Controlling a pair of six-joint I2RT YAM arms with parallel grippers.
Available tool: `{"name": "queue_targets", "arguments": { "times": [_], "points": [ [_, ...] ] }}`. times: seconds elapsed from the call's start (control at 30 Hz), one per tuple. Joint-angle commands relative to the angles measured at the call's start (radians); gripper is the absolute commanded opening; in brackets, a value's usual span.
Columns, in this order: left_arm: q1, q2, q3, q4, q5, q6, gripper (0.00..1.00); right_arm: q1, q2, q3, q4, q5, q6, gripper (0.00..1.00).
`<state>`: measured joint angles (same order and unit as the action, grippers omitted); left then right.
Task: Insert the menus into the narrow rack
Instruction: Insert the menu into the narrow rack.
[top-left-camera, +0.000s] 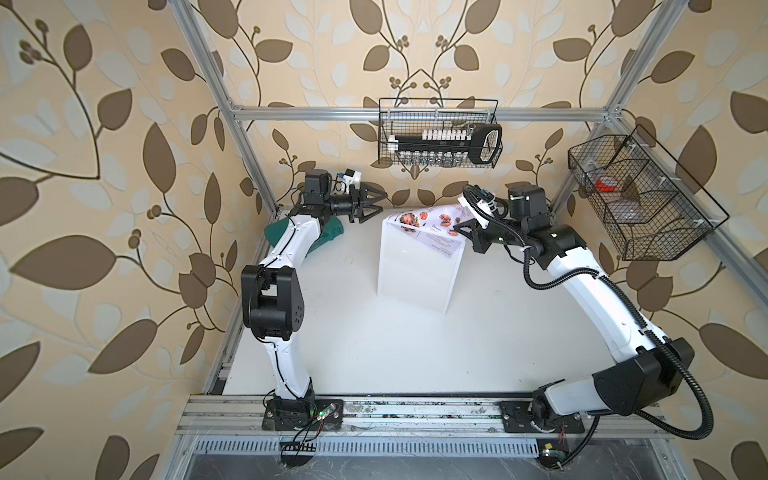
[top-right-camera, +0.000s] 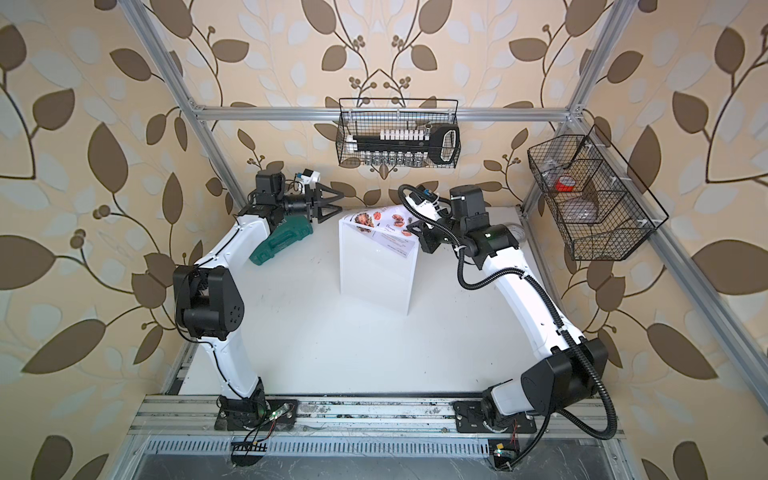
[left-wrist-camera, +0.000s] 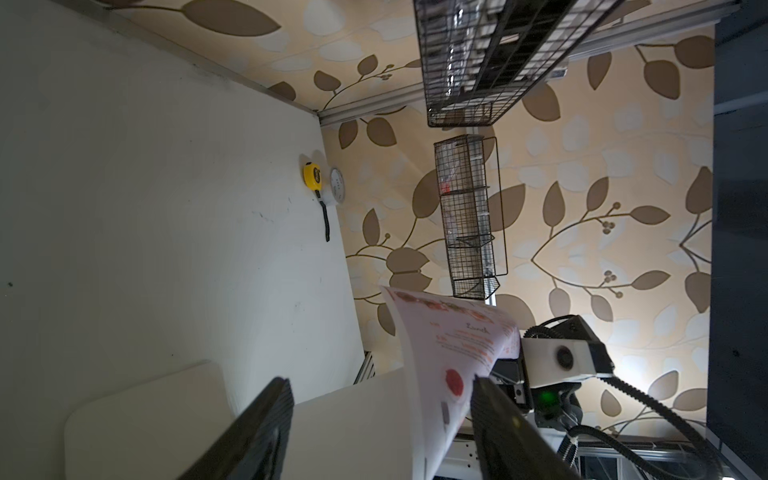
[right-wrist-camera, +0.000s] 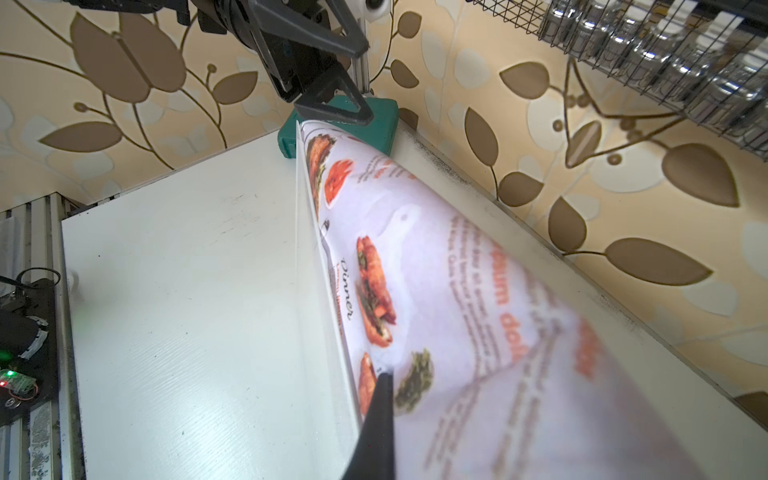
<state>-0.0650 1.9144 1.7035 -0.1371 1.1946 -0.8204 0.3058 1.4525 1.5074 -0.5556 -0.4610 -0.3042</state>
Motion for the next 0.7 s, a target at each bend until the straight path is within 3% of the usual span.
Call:
{"name": "queue_targets", "arguments": {
  "times": [0.0, 0.37, 0.67],
  "points": [
    [-0.013, -0.026, 0.010, -0.109, 0.024, 0.129, 0.70, 0.007, 0.008, 0.033, -0.011, -0.032, -0.014, 0.00],
    [-0.070, 0.012, 0.023, 0.070, 0.157, -0.027, 0.70, 0.017, 0.021, 0.038, -0.004, -0.024, -0.012, 0.00],
    [-0.081, 0.033, -0.068, 0.811, 0.177, -0.663, 0.72, 0.024, 0.021, 0.032, -0.006, -0.020, -0.014, 0.00]
  ]
}}
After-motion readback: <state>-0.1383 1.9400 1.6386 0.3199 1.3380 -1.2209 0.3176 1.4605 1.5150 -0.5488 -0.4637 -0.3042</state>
